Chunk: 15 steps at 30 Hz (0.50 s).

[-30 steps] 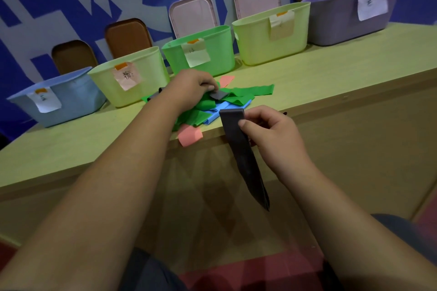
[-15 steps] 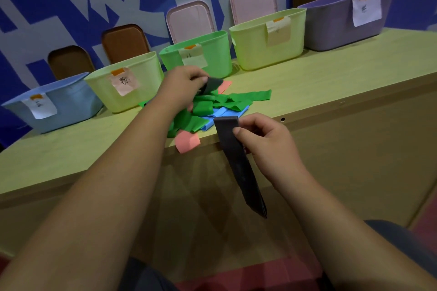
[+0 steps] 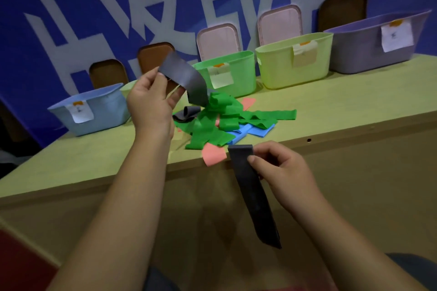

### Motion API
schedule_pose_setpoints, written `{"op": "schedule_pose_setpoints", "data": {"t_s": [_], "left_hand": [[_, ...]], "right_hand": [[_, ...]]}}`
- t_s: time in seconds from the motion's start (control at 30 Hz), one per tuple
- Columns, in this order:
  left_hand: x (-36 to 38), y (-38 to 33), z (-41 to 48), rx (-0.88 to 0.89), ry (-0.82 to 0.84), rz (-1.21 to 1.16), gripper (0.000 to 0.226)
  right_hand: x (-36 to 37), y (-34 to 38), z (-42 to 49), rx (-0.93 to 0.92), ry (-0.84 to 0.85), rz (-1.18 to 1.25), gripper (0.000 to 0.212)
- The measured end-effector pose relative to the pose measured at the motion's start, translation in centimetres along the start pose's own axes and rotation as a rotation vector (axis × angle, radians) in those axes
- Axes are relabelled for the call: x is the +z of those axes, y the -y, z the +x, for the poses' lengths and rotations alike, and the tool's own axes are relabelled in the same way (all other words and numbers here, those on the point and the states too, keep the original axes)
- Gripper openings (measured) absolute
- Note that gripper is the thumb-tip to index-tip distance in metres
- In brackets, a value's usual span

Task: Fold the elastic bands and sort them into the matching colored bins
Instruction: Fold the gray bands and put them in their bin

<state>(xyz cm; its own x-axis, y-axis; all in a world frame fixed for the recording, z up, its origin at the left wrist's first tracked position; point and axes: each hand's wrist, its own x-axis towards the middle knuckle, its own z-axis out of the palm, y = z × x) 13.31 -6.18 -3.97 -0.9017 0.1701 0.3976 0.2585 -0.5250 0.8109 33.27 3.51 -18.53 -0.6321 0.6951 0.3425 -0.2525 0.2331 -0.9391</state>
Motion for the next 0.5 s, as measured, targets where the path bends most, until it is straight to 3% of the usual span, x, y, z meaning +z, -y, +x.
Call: {"op": "schedule_pose_setpoints", "data": {"t_s": [0.2,0.5], "left_hand": [[-2.9,-3.8,-3.0,-0.004,-0.014,-0.071,0.01],[-6.3,-2.6,-5.7,-0.162,0.004,-0.067,0.014]], "right_hand": [[1.5,-0.4,-1.0,-0.003,0.091,0.022,0.017],[3.7,-1.6,-0.8,-0.084,0.195,0.027,0.008]]}}
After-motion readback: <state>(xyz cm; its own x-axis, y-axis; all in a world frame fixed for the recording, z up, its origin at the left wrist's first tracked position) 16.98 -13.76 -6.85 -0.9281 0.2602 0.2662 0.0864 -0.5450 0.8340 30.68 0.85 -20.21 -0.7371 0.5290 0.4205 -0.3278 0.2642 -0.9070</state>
